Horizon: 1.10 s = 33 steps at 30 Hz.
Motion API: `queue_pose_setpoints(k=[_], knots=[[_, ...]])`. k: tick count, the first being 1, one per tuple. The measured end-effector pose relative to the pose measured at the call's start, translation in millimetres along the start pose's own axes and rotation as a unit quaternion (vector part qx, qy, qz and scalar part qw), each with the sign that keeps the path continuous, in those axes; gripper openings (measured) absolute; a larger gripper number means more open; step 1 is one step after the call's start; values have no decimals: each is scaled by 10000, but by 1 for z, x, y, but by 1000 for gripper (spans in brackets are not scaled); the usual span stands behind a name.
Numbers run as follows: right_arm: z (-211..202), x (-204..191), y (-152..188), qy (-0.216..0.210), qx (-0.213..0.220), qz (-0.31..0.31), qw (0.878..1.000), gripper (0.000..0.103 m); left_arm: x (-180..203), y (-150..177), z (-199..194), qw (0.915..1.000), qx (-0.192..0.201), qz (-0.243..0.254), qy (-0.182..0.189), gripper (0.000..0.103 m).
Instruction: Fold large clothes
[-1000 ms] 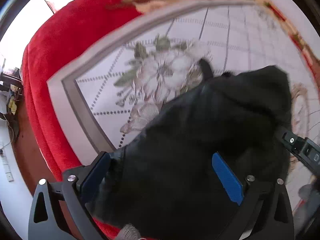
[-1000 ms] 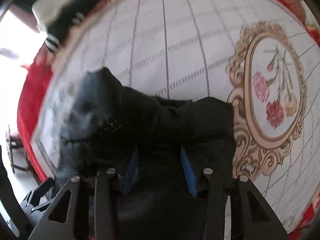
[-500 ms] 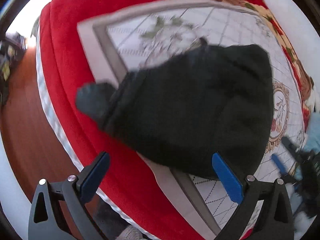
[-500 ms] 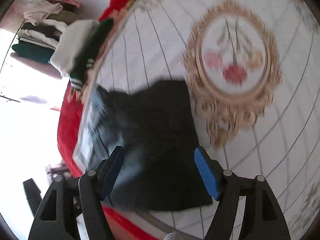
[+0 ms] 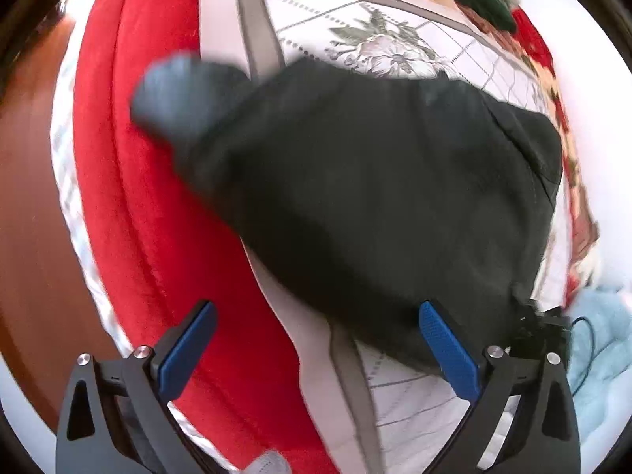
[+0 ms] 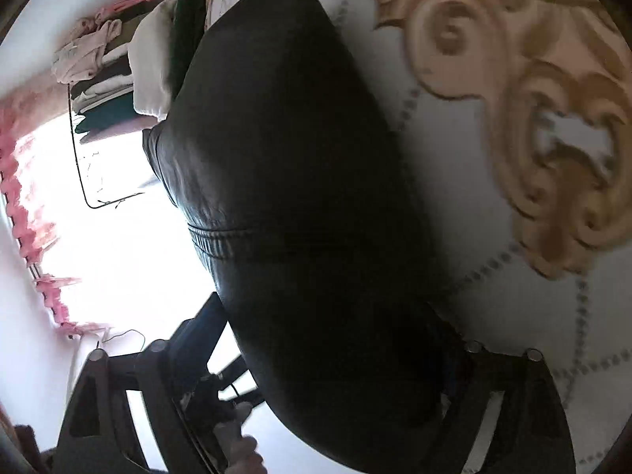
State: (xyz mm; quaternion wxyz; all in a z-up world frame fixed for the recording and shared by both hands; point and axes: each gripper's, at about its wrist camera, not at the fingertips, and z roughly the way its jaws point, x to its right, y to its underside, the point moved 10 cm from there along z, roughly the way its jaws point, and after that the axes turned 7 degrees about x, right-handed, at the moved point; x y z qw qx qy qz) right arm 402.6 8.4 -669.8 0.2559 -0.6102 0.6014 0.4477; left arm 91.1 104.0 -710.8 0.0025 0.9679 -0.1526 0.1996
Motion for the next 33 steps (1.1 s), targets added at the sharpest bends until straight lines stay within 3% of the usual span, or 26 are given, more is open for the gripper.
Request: queue_pose_setpoints(k=[1, 4, 8, 11, 12, 13, 16, 20, 25, 33], knots=[[1, 0, 0, -4, 69, 52, 10000, 65, -1, -1, 1, 9998, -2, -137, 114, 103], [2, -4, 8, -53, 206, 423, 9989, 56, 2, -11, 2, 9969, 45, -570, 548, 103], [-13, -7, 26, -222, 220, 642, 9974, 54, 5, -33, 2, 9894, 236, -1027, 996, 103], [-28, 3, 42, -214, 196, 704, 9971, 54, 13, -42, 14, 9879, 349, -1054, 1087, 102], [-30, 9, 47, -258, 70, 750, 9968, 57, 15, -45, 16, 9877, 419, -1038, 1090, 96], [-31, 13, 50, -266, -10, 785, 9966, 64, 18, -50, 18, 9877, 529, -1007, 1077, 80], [-28, 25, 48, -100, -90, 663, 9977, 78, 20, -54, 22, 9891, 749, -913, 881, 54], [-23, 23, 35, -494, 235, 788, 9954, 86, 20, -51, 11, 9889, 970, -706, 881, 35], [-29, 8, 30, -536, 761, 461, 9946, 53, 23, -51, -4, 9887, 1048, -661, 845, 22], [-69, -32, 33, -636, 921, 109, 9937, 46, 66, -54, -40, 9892, 1192, -277, 811, 19]])
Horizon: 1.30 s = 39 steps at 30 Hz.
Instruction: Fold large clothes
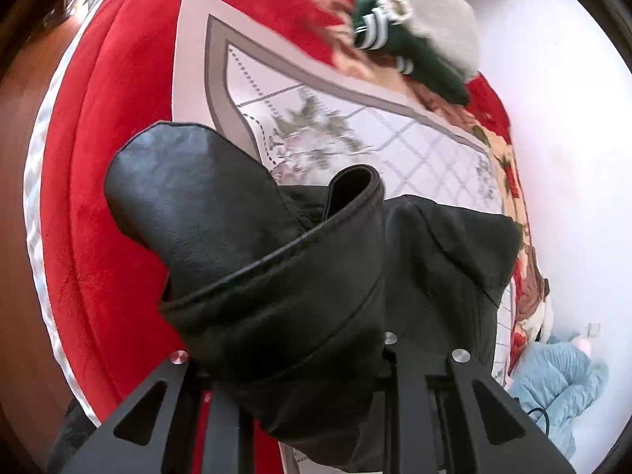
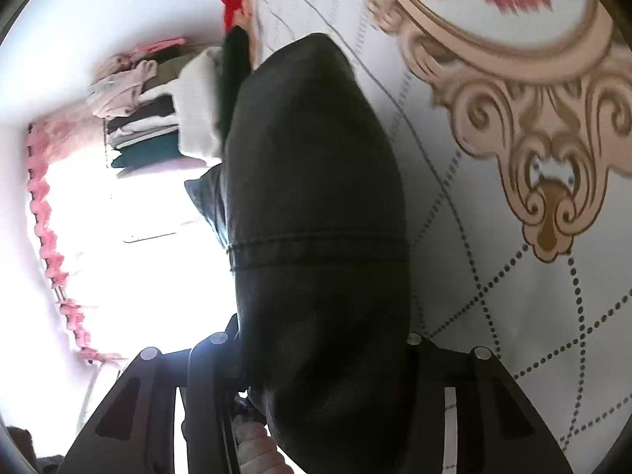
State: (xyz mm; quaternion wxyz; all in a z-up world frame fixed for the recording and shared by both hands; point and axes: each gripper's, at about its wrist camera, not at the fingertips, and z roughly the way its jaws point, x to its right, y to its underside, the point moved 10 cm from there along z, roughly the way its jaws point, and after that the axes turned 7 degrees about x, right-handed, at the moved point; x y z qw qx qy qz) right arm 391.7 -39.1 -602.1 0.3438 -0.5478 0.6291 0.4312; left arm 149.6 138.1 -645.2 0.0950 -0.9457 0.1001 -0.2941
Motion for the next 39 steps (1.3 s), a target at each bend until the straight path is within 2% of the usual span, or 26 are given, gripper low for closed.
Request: queue_pose_setpoints(k=[8, 13, 14, 20, 28, 34, 39], knots=[[-60, -39, -19, -216, 161, -114, 9996, 45, 57, 5, -34, 9998, -65, 206, -27, 19], [-87, -47, -6, -208, 81, -97, 9997, 45, 55, 6, -46, 9996, -177, 105, -211, 19], [-80, -56, -6, -173, 56, -127, 9998, 45, 49, 6, -45, 9993, -211, 115, -286, 19], [-57, -51, 9, -24, -141, -160, 9998, 45, 6, 6, -32, 9976, -399, 16, -560, 19], [-4, -12, 22, 108, -302, 38, 9995, 45, -40, 14, -23, 9965, -464, -300, -627, 19], [25, -7, 50, 77, -591, -18, 9982, 45, -56, 5, -54, 9965, -209, -373, -725, 19], [35, -30, 72, -143, -728, -5, 9972, 44, -37, -15, -90, 9976, 209, -190, -638, 19]])
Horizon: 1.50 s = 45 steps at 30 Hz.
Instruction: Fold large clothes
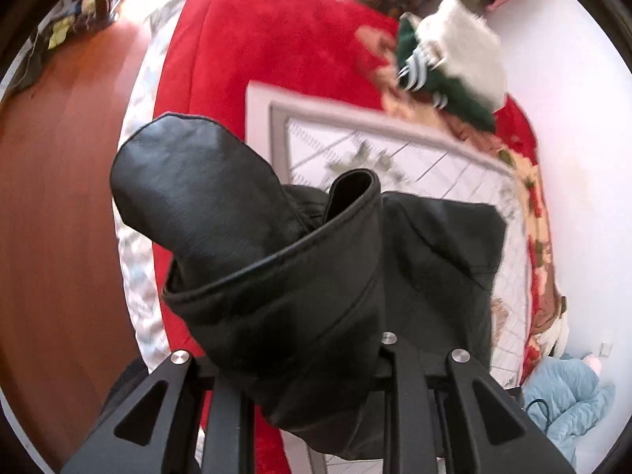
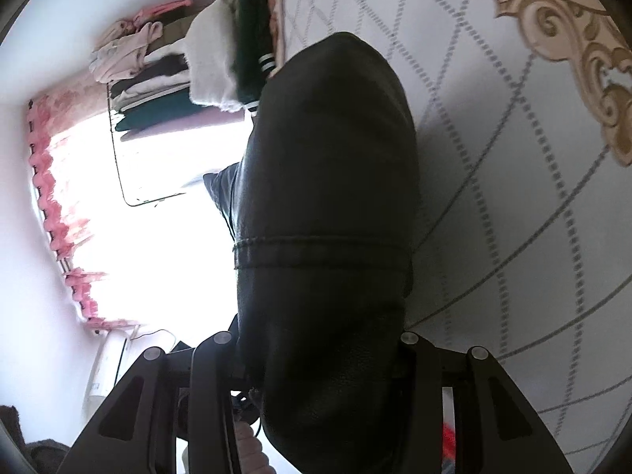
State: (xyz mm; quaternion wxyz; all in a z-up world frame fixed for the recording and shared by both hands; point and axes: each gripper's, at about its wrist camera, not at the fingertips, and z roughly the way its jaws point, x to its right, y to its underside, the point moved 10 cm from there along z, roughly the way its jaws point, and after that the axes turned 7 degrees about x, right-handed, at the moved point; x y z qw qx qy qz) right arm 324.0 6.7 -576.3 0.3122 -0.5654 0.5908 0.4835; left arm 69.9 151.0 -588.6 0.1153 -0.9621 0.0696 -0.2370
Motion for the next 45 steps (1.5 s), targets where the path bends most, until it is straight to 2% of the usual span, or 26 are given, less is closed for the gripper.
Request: queue_pose_setpoints(k=[6, 8, 12, 17, 22, 24, 28, 32, 36, 38, 40, 41, 42, 43, 44, 45], knots=[[-19, -42, -10, -417, 294, 17, 9987, 44, 69, -24, -17, 9982, 242, 313, 446, 19], [-39, -50, -20, -499, 505, -68, 9974, 44, 104, -30, -9, 9965, 237, 490, 630, 19], [-88, -71, -65, -613, 1090, -266, 9918, 44, 188, -29, 28, 9909, 100, 707, 1142, 19], [-159, -86, -150, -651, 2062, -424, 9754, 44, 314, -13, 92, 9780, -148, 1058, 1793, 19], [-224, -87, -256, -679, 2887, -470, 9539, 44, 432, 5, 162, 9615, -377, 1321, 2379, 19], [-243, -85, -295, -687, 3107, -540, 9465, 44, 479, 16, 195, 9556, -467, 1401, 2549, 19], [-279, -70, -373, -673, 3402, -656, 9356, 44, 539, 34, 246, 9467, -576, 1480, 2801, 19], [-303, -38, -444, -783, 3484, -604, 9321, 44, 579, 57, 307, 9432, -660, 1540, 2868, 19], [-315, 8, -491, -667, 3425, -492, 9358, 44, 589, 88, 361, 9414, -807, 2002, 2593, 19], [-318, 30, -500, -641, 3356, -362, 9391, 44, 584, 103, 387, 9351, -984, 2423, 2393, 27], [-325, 53, -511, -424, 3261, -191, 9442, 53, 578, 112, 400, 9306, -1140, 2676, 2221, 38], [-324, 62, -514, -338, 3192, -79, 9471, 56, 573, 115, 407, 9267, -1251, 2818, 2147, 40], [-323, 72, -515, -200, 3088, 72, 9509, 63, 569, 114, 409, 9251, -1272, 2913, 2078, 52], [-321, 80, -514, -2, 3006, 194, 9536, 66, 568, 110, 412, 9239, -1256, 3000, 2016, 60], [-319, 82, -513, 113, 2964, 247, 9547, 67, 566, 109, 410, 9201, -1249, 3145, 1974, 63], [-319, 81, -509, 255, 2935, 277, 9552, 71, 565, 107, 408, 9173, -1249, 3269, 1899, 71]])
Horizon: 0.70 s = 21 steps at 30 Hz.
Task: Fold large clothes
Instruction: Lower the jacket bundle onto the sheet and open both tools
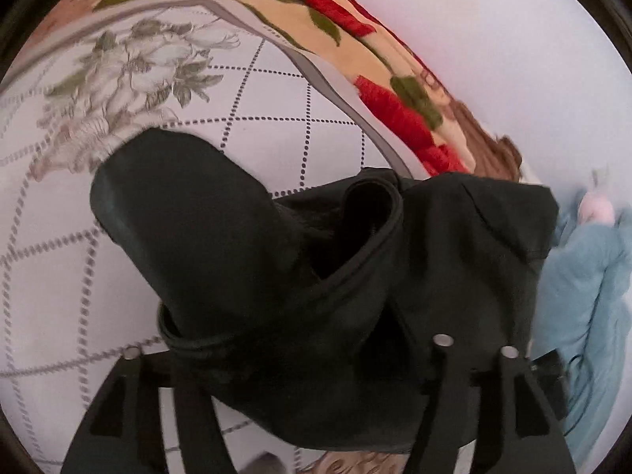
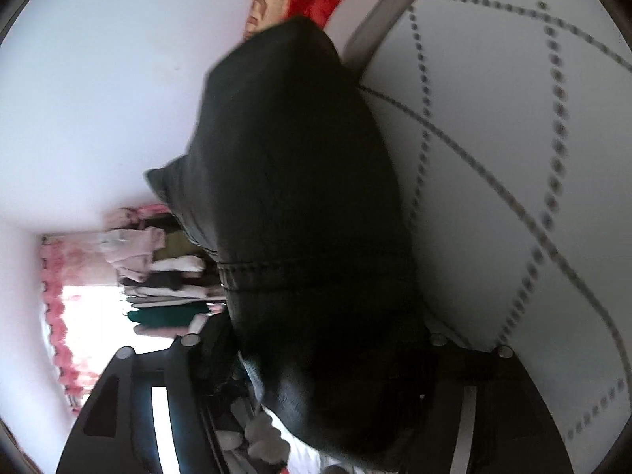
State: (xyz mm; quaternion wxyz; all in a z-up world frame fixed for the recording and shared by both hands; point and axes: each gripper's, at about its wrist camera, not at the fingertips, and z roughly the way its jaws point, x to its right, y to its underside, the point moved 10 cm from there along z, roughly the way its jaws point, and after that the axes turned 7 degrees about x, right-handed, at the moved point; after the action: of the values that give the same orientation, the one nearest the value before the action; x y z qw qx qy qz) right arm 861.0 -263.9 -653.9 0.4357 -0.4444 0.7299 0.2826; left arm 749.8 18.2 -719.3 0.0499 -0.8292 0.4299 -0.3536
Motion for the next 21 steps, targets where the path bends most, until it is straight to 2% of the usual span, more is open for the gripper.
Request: queue_pose_setpoints(k=[1, 3, 5, 7, 9, 10, 11, 12, 13, 15, 17, 21], knots=[[-1, -1, 0, 152, 11, 1, 9999, 76, -1, 0, -3, 9997, -64, 172, -150, 85], [-9, 0, 4, 892, 132, -223, 9957, 83, 1, 0, -9, 9961, -175, 670, -544, 101], [-22, -3, 12, 1816, 321, -644, 9807, 86, 3, 2, -20, 9924, -182, 986, -714, 103], [-36, -9, 22, 2753, 518, -1187, 9526, 89, -1, -2, -32, 9854, -126, 1351, -1024, 103], [-49, -22, 30, 3686, 710, -1730, 9106, 90, 4, -4, -53, 9753, -31, 1786, -1302, 103], [-55, -29, 36, 4152, 755, -1949, 8854, 90, 9, -5, -63, 9693, 10, 2000, -1432, 103], [-59, -36, 43, 4465, 775, -2139, 8654, 90, 13, -5, -69, 9659, 48, 2139, -1459, 103], [-61, -47, 52, 4669, 787, -2324, 8496, 90, 21, -3, -81, 9603, 66, 2348, -1504, 103], [-62, -60, 63, 4777, 849, -2463, 8390, 90, 26, -3, -87, 9564, 58, 2470, -1558, 103], [-73, -83, 82, 4901, 988, -2562, 8273, 90, 43, 4, -109, 9517, -25, 2712, -1437, 103], [-105, -103, 117, 4899, 1059, -2571, 8263, 90, 62, 10, -141, 9471, -41, 2900, -1373, 103], [-154, -156, 164, 4956, 1324, -2498, 8212, 90, 95, 21, -210, 9426, 103, 3089, -1267, 103]])
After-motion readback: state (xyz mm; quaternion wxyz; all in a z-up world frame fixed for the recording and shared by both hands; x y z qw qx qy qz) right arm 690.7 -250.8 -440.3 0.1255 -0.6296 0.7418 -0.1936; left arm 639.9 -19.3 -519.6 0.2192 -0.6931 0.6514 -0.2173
